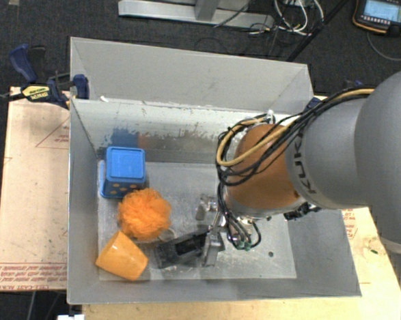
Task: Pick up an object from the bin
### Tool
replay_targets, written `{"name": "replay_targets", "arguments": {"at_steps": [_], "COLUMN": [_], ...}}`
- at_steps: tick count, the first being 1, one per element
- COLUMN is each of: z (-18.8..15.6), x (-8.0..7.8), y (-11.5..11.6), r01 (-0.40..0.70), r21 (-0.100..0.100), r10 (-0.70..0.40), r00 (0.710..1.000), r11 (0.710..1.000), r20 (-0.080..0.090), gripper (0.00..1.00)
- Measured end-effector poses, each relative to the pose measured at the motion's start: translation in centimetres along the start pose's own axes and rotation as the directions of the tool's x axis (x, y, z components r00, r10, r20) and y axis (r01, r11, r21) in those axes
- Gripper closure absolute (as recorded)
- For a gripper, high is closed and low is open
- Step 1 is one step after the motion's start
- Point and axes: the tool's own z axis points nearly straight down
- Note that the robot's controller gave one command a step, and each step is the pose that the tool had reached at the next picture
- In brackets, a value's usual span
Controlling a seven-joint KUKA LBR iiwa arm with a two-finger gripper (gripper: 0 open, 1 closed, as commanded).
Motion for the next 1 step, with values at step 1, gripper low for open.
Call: {"name": "replay_targets", "arguments": {"at_steps": [1], "z": [2.11], "x": [-0.6], "y": [-1.98], "r01": [0.396], "r21": [-0.003], "r10": [-0.396], "r00": [0.918], "r11": [0.918], "r20": [-0.001], "gripper": [1.0]}}
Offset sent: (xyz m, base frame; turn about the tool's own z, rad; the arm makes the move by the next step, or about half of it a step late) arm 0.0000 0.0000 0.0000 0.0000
